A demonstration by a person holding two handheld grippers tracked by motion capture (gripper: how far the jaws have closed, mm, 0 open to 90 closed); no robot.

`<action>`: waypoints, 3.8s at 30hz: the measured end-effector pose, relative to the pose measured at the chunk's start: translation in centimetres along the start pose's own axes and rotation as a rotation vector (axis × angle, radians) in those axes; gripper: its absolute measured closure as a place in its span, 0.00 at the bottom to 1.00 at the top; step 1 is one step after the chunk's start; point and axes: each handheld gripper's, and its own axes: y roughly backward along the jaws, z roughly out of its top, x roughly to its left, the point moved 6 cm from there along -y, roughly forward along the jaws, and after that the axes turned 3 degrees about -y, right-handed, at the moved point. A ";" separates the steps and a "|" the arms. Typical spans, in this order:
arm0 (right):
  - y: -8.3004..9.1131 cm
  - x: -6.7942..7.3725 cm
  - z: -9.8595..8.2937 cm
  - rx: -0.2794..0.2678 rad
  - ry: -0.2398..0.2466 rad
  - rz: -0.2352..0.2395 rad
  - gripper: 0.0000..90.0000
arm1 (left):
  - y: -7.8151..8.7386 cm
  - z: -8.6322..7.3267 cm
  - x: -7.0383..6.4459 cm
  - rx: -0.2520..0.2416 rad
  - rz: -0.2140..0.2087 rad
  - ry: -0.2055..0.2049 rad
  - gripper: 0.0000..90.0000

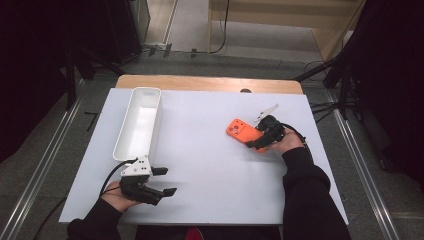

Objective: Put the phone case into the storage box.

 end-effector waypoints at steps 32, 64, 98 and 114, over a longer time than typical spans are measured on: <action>4.3 2.9 0.4 -0.186 -0.212 0.170 0.16 | -0.3 2.8 -0.3 -0.038 -0.031 0.123 0.24; 4.1 7.1 0.7 -0.229 -0.243 0.197 0.16 | -2.6 6.1 0.6 -0.012 -0.067 0.221 0.24; 3.4 11.7 2.6 -0.324 -0.330 0.147 0.16 | -3.4 10.8 3.3 -0.041 0.044 0.264 0.24; 2.8 13.5 2.7 -0.406 -0.397 0.128 0.16 | -3.7 11.7 4.5 -0.040 0.095 0.320 0.28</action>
